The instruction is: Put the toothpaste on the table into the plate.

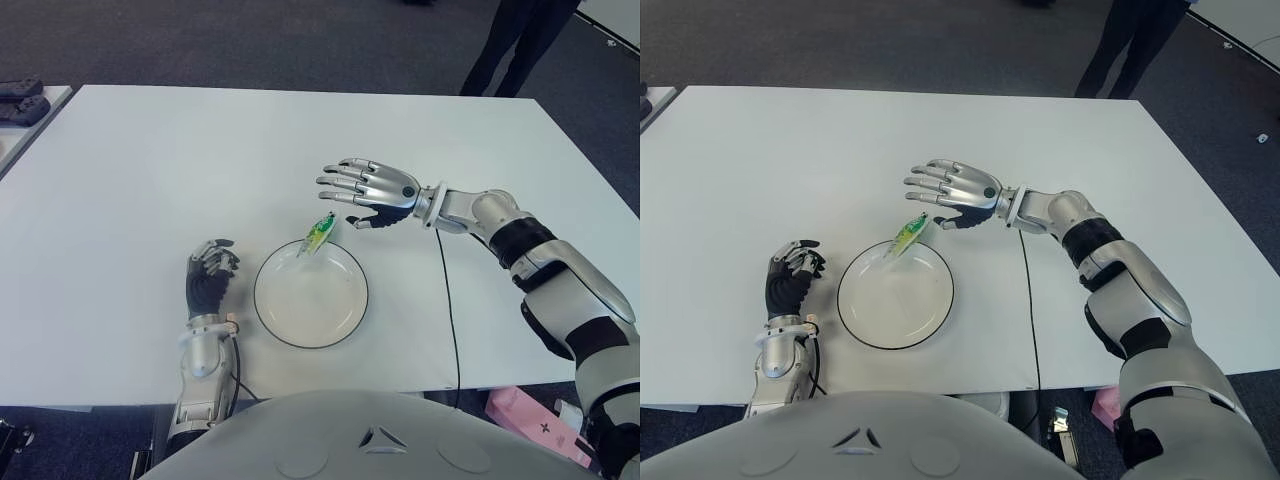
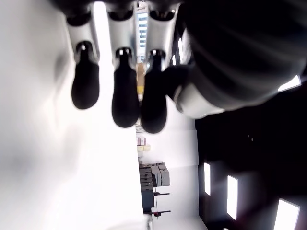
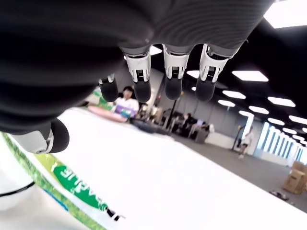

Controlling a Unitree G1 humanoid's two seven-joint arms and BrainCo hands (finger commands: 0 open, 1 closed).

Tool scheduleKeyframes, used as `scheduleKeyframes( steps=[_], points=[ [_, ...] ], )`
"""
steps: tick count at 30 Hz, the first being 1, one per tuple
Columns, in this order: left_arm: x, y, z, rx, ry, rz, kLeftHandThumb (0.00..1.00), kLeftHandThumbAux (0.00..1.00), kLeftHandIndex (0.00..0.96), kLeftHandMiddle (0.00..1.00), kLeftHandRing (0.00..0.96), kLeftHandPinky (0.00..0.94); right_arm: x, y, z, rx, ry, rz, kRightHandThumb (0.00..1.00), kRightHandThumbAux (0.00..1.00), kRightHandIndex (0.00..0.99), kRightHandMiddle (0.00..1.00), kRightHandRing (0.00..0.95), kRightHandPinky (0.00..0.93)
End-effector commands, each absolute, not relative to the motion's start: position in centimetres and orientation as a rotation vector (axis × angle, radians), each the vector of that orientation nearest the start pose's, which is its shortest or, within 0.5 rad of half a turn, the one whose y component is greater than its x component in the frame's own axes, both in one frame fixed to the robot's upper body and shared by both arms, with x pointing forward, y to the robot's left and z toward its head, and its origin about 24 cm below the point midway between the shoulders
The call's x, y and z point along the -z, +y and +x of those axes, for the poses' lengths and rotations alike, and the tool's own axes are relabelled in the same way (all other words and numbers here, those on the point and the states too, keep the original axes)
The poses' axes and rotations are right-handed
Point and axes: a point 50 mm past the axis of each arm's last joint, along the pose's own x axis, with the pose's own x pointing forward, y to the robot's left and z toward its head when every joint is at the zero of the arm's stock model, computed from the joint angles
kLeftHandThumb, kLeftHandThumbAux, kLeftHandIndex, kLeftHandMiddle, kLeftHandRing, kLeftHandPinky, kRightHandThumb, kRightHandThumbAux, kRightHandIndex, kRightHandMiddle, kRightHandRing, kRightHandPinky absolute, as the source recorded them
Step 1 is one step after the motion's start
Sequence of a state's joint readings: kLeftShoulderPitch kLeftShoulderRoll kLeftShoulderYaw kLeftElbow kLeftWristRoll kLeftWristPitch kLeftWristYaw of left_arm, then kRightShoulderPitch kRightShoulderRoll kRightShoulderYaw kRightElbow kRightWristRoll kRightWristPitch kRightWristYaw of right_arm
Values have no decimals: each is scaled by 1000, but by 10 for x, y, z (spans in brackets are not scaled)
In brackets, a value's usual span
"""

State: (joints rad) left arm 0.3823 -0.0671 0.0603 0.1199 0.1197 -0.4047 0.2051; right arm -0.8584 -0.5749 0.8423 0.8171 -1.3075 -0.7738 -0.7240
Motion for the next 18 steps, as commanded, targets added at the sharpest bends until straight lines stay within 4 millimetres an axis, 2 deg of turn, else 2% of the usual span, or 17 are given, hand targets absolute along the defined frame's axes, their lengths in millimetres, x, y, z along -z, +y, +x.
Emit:
scheduleKeyframes(
  steps=[1, 18],
  points=[
    [30, 178, 150, -349, 136, 99, 707, 717, 436, 650, 648, 649, -72, -117, 326, -954, -1095, -1684, 556, 328, 0, 0, 0, 0],
    [30, 178, 149, -354, 133, 83, 708, 717, 436, 644, 640, 643, -66, -102, 334, -1024, -1053, -1736, 563, 309, 0, 0, 0, 0]
  ],
)
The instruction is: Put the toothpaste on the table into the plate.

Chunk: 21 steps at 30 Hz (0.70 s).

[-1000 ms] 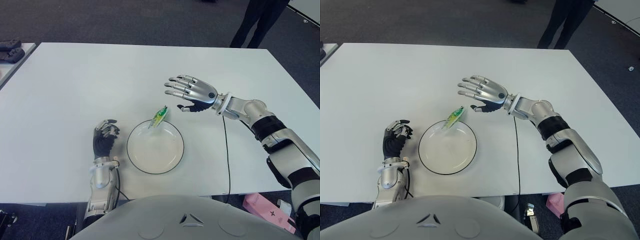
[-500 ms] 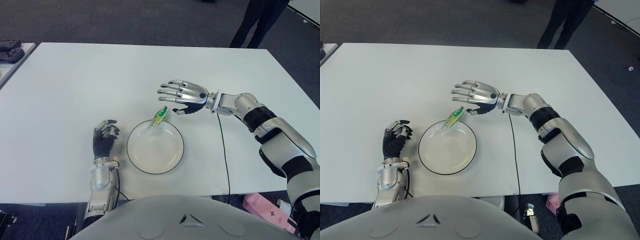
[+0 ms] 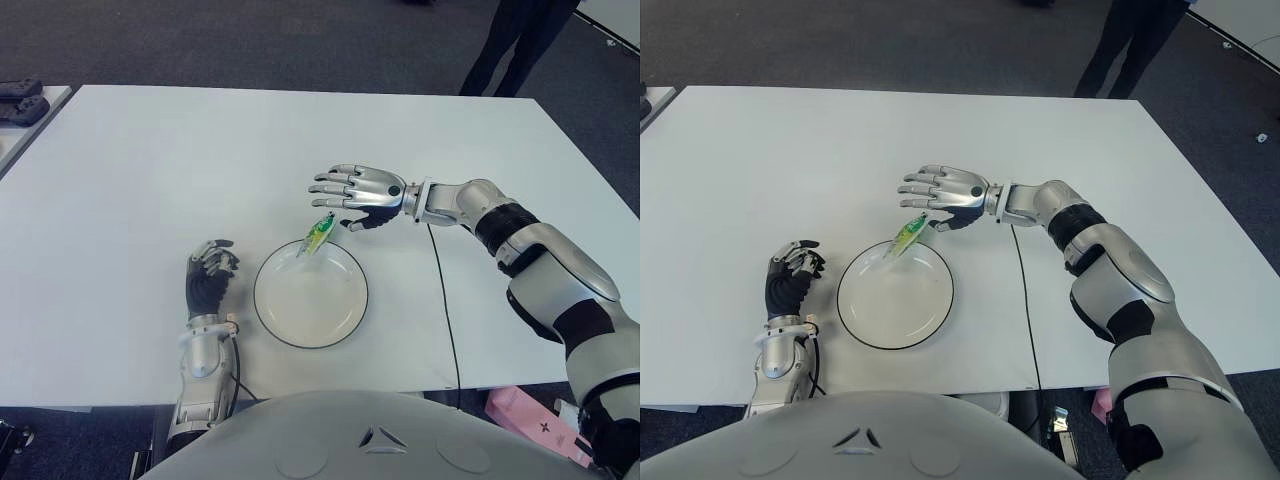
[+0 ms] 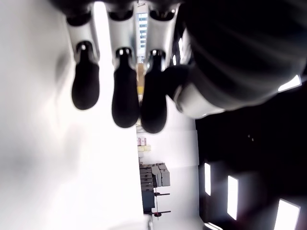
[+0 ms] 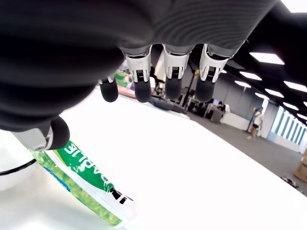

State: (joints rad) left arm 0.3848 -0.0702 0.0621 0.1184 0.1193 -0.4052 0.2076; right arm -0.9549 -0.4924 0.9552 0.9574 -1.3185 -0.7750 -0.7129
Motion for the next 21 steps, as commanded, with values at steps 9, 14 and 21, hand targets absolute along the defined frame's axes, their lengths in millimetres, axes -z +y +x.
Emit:
scheduleKeyframes(
  steps=[9, 14, 21],
  points=[
    [30, 178, 147, -356, 140, 86, 707, 717, 436, 653, 646, 648, -60, -94, 335, -1055, -1026, -1739, 559, 304, 0, 0, 0, 0],
    [29, 177, 146, -361, 135, 88, 708, 717, 436, 652, 644, 646, -58, -91, 334, -1077, -1034, -1739, 560, 297, 0, 0, 0, 0],
    [29, 178, 145, -362, 136, 96, 708, 717, 436, 644, 635, 631, -55, -88, 332, -1120, -1034, -1748, 560, 291, 0, 0, 0, 0]
  ],
)
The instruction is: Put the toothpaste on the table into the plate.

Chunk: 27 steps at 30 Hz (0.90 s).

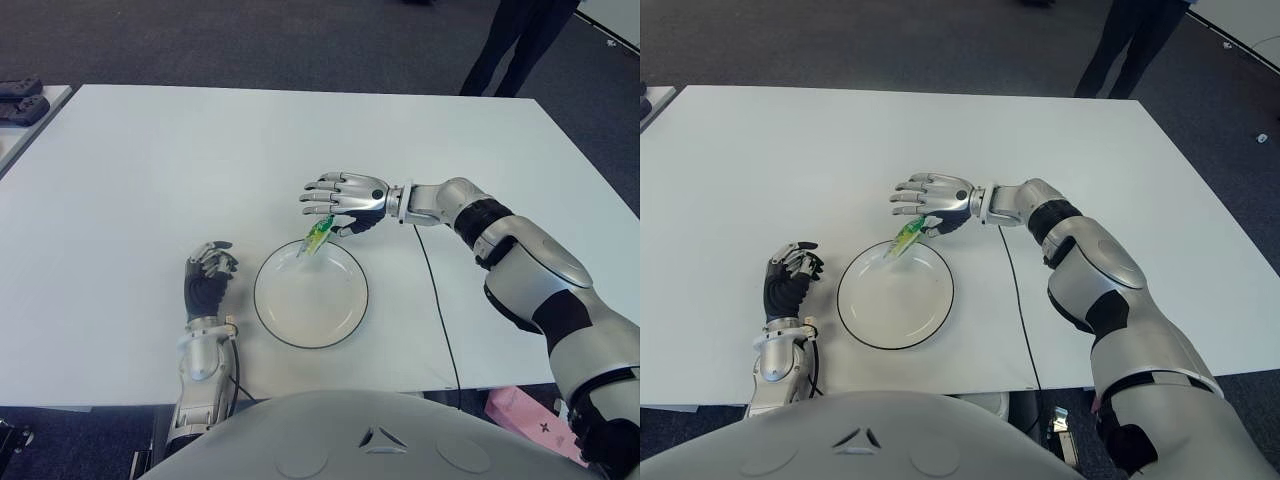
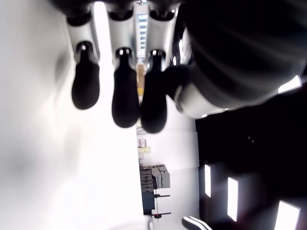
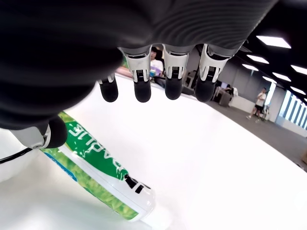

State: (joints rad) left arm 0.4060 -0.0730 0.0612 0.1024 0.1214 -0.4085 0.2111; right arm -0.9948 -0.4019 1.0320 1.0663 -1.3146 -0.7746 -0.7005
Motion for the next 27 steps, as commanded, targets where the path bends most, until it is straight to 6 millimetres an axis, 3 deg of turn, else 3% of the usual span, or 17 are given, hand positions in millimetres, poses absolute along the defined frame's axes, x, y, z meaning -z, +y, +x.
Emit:
scheduleKeyframes(
  steps=[1, 27],
  points=[
    [29, 178, 144, -363, 137, 97, 708, 717, 436, 643, 635, 631, -54, -87, 331, -1129, -1030, -1751, 560, 291, 0, 0, 0, 0],
    [27, 181, 139, -385, 138, 110, 706, 719, 436, 663, 652, 650, -22, -89, 318, -1263, -936, -1768, 510, 307, 0, 0, 0, 0]
  ],
)
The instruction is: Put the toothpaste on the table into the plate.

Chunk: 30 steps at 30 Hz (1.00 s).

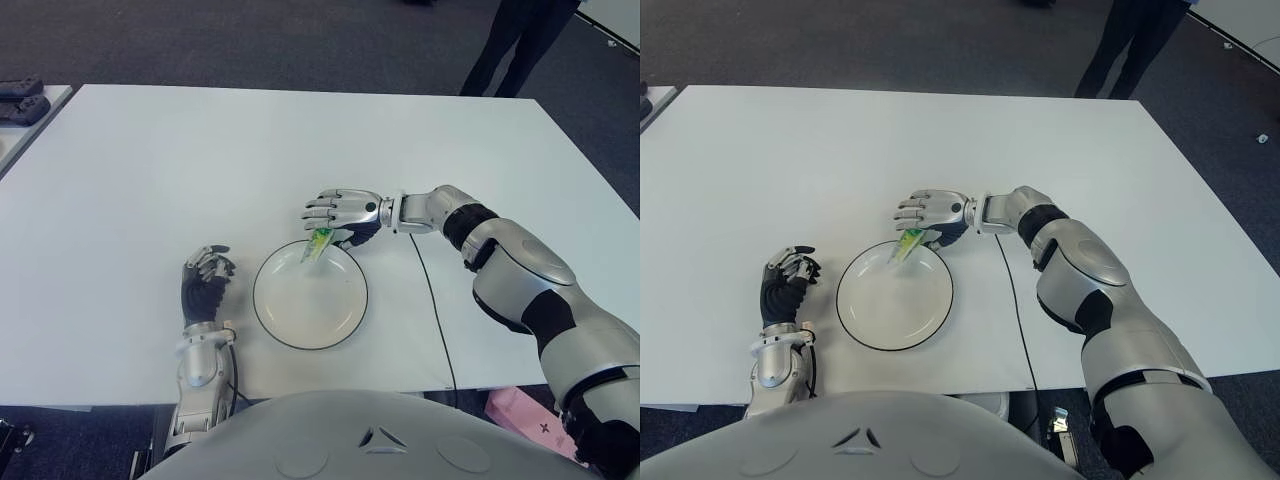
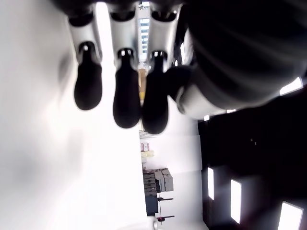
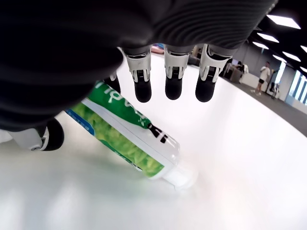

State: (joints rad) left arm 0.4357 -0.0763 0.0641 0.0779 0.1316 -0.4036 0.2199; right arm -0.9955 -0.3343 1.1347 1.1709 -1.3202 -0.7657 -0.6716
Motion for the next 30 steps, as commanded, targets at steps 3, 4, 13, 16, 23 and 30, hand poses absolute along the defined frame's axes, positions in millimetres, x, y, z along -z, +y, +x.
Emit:
scheduleKeyframes(
  steps=[3, 4, 13, 16, 23, 30],
  points=[
    [27, 181, 139, -386, 139, 111, 706, 718, 436, 664, 652, 646, -19, -93, 315, -1270, -936, -1767, 517, 307, 0, 0, 0, 0],
    [27, 181, 139, -387, 140, 111, 705, 718, 436, 664, 651, 645, -17, -95, 314, -1273, -938, -1767, 519, 307, 0, 0, 0, 0],
    [27, 181, 138, -393, 143, 109, 706, 718, 436, 665, 653, 649, -10, -100, 310, -1276, -982, -1772, 545, 294, 0, 0, 0, 0],
    [27, 182, 138, -393, 142, 107, 706, 718, 436, 663, 652, 647, -9, -100, 309, -1277, -991, -1774, 550, 292, 0, 0, 0, 0],
    [27, 182, 137, -393, 134, 105, 706, 719, 436, 655, 645, 641, -7, -100, 307, -1237, -1001, -1744, 564, 349, 16, 164, 181, 225],
    [26, 183, 138, -385, 129, 99, 704, 719, 435, 654, 644, 635, -12, -96, 306, -1104, -1162, -1675, 641, 510, 405, 626, 627, 645]
  ],
)
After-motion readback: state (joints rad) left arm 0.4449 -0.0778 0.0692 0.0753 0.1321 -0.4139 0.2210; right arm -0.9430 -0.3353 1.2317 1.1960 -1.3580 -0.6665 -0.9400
